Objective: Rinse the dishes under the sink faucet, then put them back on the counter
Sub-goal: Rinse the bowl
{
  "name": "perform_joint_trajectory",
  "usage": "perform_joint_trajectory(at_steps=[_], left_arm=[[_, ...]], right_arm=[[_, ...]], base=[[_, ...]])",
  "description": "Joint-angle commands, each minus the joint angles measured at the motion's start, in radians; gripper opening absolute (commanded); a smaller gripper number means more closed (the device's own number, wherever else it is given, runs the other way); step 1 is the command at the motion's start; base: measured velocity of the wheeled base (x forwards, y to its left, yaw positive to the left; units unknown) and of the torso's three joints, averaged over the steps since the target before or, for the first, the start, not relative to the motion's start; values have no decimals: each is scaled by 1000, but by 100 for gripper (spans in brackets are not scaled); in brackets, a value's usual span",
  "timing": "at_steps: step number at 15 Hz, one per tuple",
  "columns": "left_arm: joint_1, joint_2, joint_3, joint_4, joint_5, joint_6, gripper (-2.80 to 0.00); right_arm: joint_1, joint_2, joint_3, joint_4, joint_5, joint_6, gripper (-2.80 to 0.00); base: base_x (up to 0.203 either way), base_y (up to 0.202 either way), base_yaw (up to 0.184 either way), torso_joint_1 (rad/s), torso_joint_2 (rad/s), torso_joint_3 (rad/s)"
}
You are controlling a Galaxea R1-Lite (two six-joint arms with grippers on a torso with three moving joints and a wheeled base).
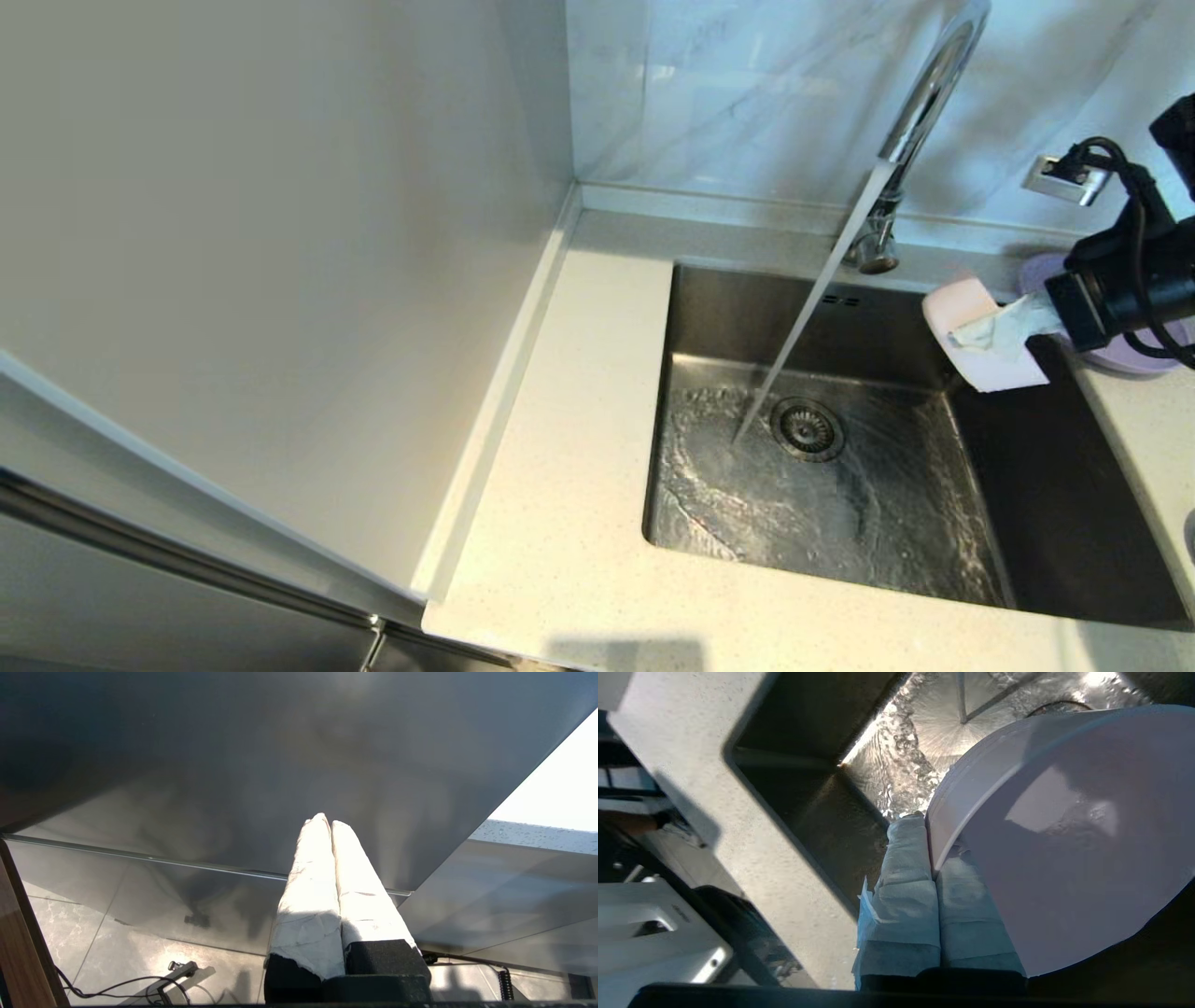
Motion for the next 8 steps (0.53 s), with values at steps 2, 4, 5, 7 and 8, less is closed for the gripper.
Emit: perform_joint_trajectory(at_steps=[2, 4, 5, 7, 8], left_arm=[[0, 0, 0, 0, 1, 0, -280], [0, 0, 0, 0, 1, 0, -280], [0, 0, 0, 0, 1, 0, -280], [0, 0, 0, 0, 1, 0, -280], [0, 0, 0, 0, 1, 0, -280]], right_arm=[[-41, -71, 50, 7, 63, 78, -280], [-40, -100, 62, 7, 155, 171, -280], [-40, -111, 73, 7, 205, 235, -280], [-42, -121, 71, -2, 299, 447, -280], [-51, -122, 69, -21, 349, 573, -280]], base=[[0, 0, 0, 0, 0, 0], [0, 0, 0, 0, 0, 0], [0, 0, 0, 0, 0, 0], [0, 0, 0, 0, 0, 0], [0, 0, 0, 0, 0, 0]])
